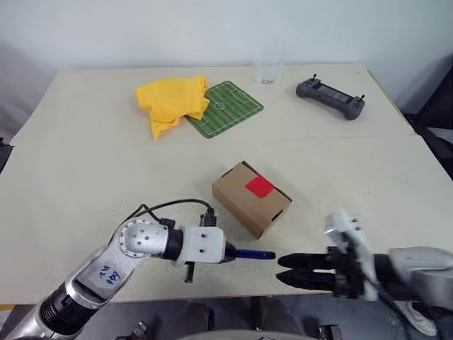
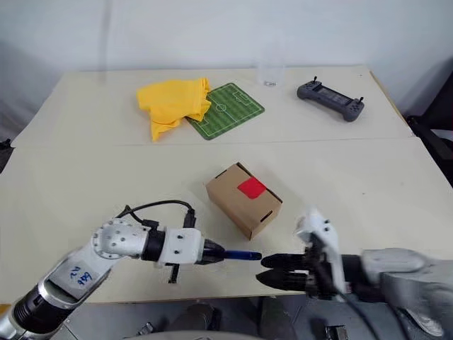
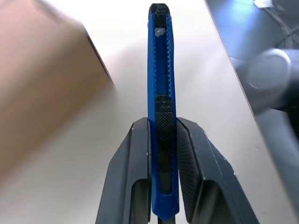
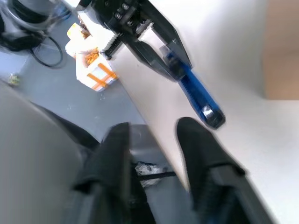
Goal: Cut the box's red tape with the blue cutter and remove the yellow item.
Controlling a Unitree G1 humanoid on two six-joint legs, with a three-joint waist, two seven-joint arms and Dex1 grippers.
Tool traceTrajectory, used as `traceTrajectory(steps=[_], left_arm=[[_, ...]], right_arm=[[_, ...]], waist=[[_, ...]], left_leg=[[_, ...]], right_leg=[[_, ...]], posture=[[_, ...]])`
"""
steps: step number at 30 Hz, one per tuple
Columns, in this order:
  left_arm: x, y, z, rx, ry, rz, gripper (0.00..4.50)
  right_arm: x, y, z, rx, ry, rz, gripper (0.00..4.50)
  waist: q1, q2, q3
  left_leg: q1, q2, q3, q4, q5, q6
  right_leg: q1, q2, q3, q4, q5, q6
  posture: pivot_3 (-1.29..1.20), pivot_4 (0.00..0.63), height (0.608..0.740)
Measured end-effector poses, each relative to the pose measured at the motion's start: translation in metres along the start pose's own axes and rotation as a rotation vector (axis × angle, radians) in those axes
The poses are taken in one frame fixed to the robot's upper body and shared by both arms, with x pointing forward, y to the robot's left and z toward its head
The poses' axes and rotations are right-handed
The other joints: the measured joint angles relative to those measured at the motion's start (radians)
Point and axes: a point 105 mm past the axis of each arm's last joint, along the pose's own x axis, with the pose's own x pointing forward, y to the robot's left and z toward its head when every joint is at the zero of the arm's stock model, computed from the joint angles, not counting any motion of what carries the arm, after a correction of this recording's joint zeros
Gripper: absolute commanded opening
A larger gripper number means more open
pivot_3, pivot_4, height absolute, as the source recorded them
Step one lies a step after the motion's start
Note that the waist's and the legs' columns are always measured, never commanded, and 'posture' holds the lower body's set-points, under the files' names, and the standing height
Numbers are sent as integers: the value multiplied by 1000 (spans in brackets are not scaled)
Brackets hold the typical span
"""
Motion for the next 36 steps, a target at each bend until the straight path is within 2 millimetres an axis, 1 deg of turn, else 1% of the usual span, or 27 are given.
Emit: traceTrajectory(steps=[2, 5, 6, 8, 10, 12, 17, 21, 24, 29, 36], left_arm=[[-5, 6, 10, 66, -43, 21, 421], [-5, 7, 17, 124, -61, -3, 421], [-4, 8, 18, 133, -68, -9, 421], [1, 12, 24, 157, -90, -14, 421], [8, 16, 35, 191, -122, -23, 421], [11, 16, 34, 185, -117, -31, 421], [15, 19, 29, 161, -94, -28, 421], [18, 20, 30, 160, -95, -24, 421], [18, 21, 30, 160, -89, -19, 421], [21, 21, 29, 152, -85, -16, 421], [22, 24, 31, 147, -84, -3, 421]], right_arm=[[-12, 8, 9, 55, 24, -6, 3298], [-21, 8, 21, 95, 24, -27, 4292], [-23, 6, 23, 102, 33, -33, 4450], [-28, 3, 32, 94, 54, -42, 4450], [-31, 3, 47, 60, 32, -26, 4450], [-32, 1, 54, 63, 9, -3, 4450], [-25, -7, 53, 103, 17, 16, 4450], [-10, -14, 44, 155, 33, 48, 4450], [1, -21, 42, 190, 28, 62, 4450], [13, -39, 46, 221, 16, 7, 4450], [23, -48, 45, 253, 9, -7, 4450]], waist=[[2, -1, 0], [6, -2, 0], [6, -1, 0], [10, 0, 0], [14, 0, 0], [16, -1, 0], [19, -1, 0], [20, -1, 0], [20, -1, 0], [21, -1, 0], [21, -1, 0]], left_leg=[[1, 2, 0, 0, -2, 3], [0, 2, 0, 0, -1, 2], [0, 2, 2, 1, -1, 1], [0, 2, 5, 2, -1, 2], [-1, 3, 5, 2, -1, 2], [-2, 3, 5, 1, -1, 2], [-6, 3, 5, 1, -1, 2], [-9, 3, 5, 2, -2, 3], [-17, 2, 6, 4, -1, 2], [-17, 2, 8, 5, -1, 1], [-17, 2, 8, 8, -1, 1]], right_leg=[[1, 2, -1, 0, 0, 0], [1, 2, -1, -1, 0, 0], [0, 2, 0, -1, 0, 0], [0, 1, 1, -1, 1, 2], [0, 2, 1, -4, 2, 2], [-1, 2, 1, -6, 2, 2], [-5, 2, -1, -8, 2, 2], [-8, 2, -1, -8, 2, 3], [-17, 2, 0, -4, 2, 3], [-18, 2, 0, -2, 2, 3], [-18, 2, 0, 2, 2, 3]], posture=[[0, 150, 740], [0, 150, 740], [0, 150, 740], [0, 150, 740], [0, 150, 740], [0, 150, 740], [0, 150, 740], [0, 150, 740], [0, 150, 740], [0, 150, 740], [0, 150, 740]])
